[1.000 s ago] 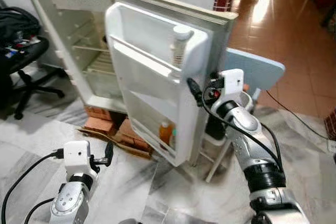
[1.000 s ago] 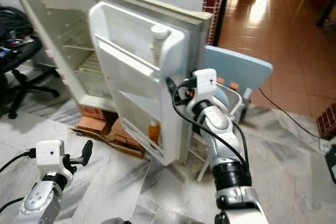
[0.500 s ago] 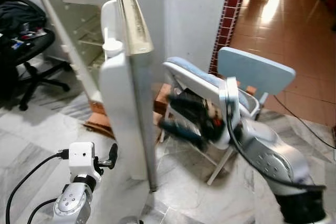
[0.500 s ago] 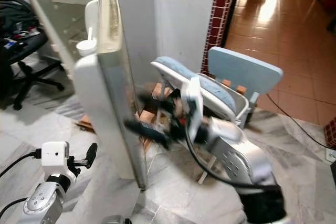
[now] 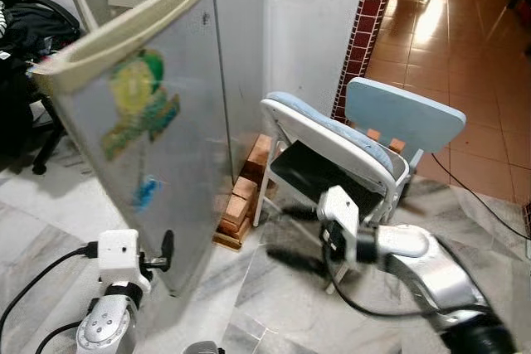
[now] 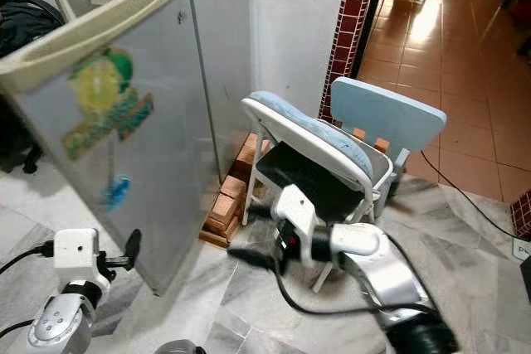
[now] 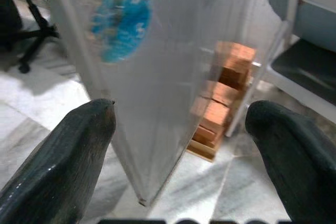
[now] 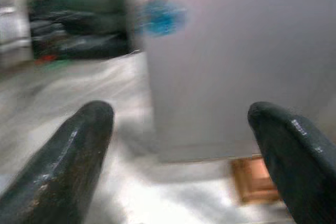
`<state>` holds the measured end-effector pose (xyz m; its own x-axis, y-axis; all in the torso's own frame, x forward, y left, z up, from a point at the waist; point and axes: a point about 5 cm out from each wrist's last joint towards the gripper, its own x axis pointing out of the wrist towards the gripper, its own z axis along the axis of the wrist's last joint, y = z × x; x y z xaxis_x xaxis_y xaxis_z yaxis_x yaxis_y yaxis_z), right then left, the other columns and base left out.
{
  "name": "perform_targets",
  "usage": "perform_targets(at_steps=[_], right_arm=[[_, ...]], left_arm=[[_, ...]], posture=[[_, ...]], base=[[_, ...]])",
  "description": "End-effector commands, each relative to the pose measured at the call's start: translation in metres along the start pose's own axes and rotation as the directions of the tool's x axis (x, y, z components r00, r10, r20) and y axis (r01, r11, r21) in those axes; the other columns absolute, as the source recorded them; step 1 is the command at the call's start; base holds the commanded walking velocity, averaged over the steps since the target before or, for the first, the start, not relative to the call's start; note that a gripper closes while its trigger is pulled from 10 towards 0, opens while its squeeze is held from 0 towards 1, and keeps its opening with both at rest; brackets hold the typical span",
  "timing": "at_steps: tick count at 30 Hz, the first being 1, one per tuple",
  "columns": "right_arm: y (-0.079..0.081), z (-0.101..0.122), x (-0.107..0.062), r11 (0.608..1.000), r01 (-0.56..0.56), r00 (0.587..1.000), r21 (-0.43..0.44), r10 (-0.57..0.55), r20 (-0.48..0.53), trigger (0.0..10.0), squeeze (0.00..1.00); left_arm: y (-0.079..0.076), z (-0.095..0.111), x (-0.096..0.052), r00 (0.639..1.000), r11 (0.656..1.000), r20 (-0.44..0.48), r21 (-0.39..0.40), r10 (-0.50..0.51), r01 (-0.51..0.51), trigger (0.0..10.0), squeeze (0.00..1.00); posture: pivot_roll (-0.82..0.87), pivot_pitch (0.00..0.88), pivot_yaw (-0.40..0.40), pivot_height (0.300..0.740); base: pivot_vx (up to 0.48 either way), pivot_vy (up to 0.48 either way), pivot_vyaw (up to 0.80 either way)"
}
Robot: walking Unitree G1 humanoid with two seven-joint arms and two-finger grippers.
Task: Restocking fridge
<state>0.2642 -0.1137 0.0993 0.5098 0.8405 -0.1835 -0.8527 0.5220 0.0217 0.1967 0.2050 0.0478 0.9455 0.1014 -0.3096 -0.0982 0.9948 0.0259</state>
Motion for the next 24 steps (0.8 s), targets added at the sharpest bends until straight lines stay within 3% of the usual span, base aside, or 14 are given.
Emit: perform_targets(at_steps=[1, 3, 6, 7, 9, 10, 11, 13, 14, 17, 24], right_arm=[[-0.014, 0.009, -0.002, 0.990, 0.143, 0.987, 0.009, -0.143, 0.074, 10.0, 0.00], [-0.011, 0.014, 0.000, 0.987, 0.161, 0.979, 0.018, -0.162, 0.122, 10.0, 0.00], [-0.014, 0.015, 0.001, 0.957, 0.291, 0.945, 0.003, -0.288, 0.157, 10.0, 0.00], [-0.021, 0.014, -0.001, 0.914, 0.405, 0.900, 0.014, -0.402, 0.170, 10.0, 0.00], [-0.024, 0.013, -0.002, 0.897, 0.442, 0.882, 0.017, -0.437, 0.176, 10.0, 0.00], [-0.031, 0.013, -0.006, 0.861, 0.503, 0.838, 0.077, -0.508, 0.200, 10.0, 0.00], [-0.033, 0.014, -0.008, 0.846, 0.526, 0.822, 0.089, -0.532, 0.204, 10.0, 0.00], [-0.035, 0.014, -0.009, 0.832, 0.547, 0.808, 0.092, -0.553, 0.204, 10.0, 0.00], [-0.042, 0.013, -0.015, 0.787, 0.615, 0.766, 0.046, -0.610, 0.202, 10.0, 0.00], [-0.047, 0.009, -0.019, 0.737, 0.676, 0.723, 0.016, -0.667, 0.177, 10.0, 0.00], [-0.047, -0.001, -0.017, 0.685, 0.729, 0.680, -0.010, -0.722, 0.127, 10.0, 0.00]], left_arm=[[0.005, 0.007, 0.002, 0.999, 0.998, 0.025, 0.061, 0.027, -0.028, 10.0, 0.00], [0.004, 0.008, 0.003, 0.999, 0.996, 0.027, 0.077, 0.032, -0.034, 10.0, 0.00], [-0.002, 0.011, 0.005, 0.999, 0.995, 0.040, 0.099, 0.005, -0.009, 10.0, 0.00], [-0.004, 0.013, 0.006, 0.999, 0.994, 0.054, 0.114, -0.004, -0.002, 10.0, 0.00], [-0.005, 0.014, 0.006, 0.998, 0.993, 0.059, 0.118, -0.005, -0.003, 10.0, 0.00], [-0.003, 0.018, 0.008, 0.996, 0.991, 0.086, 0.133, 0.022, -0.033, 10.0, 0.00], [-0.002, 0.020, 0.009, 0.995, 0.990, 0.099, 0.136, 0.034, -0.047, 10.0, 0.00], [-0.001, 0.022, 0.010, 0.993, 0.989, 0.108, 0.138, 0.043, -0.058, 10.0, 0.00], [0.001, 0.025, 0.012, 0.991, 0.988, 0.118, 0.136, 0.054, -0.070, 10.0, 0.00], [0.002, 0.026, 0.014, 0.991, 0.989, 0.125, 0.134, 0.045, -0.061, 10.0, 0.00], [0.003, 0.028, 0.015, 0.991, 0.996, 0.126, 0.081, 0.037, -0.048, 10.0, 0.00]], posture=[[0.03, 0.035, 0.015, 0.740], [0.02, 0.039, 0.020, 0.740], [0.02, 0.039, 0.025, 0.740], [0.01, 0.040, 0.027, 0.740], [0.01, 0.040, 0.028, 0.740], [0.01, 0.037, 0.028, 0.740], [0.01, 0.035, 0.030, 0.740], [0.01, 0.035, 0.030, 0.740], [0.01, 0.037, 0.033, 0.740], [0.01, 0.036, 0.034, 0.740], [0.00, 0.029, 0.040, 0.740]], base=[[0.000, 0.480, 0.00], [0.000, 0.457, 0.00], [0.000, 0.441, 0.00], [0.000, 0.450, 0.00], [0.000, 0.450, 0.00], [0.000, 0.450, 0.00], [0.000, 0.450, 0.00], [0.000, 0.450, 0.00], [0.000, 0.454, 0.00], [0.000, 0.461, 0.00], [0.000, 0.479, 0.00]])
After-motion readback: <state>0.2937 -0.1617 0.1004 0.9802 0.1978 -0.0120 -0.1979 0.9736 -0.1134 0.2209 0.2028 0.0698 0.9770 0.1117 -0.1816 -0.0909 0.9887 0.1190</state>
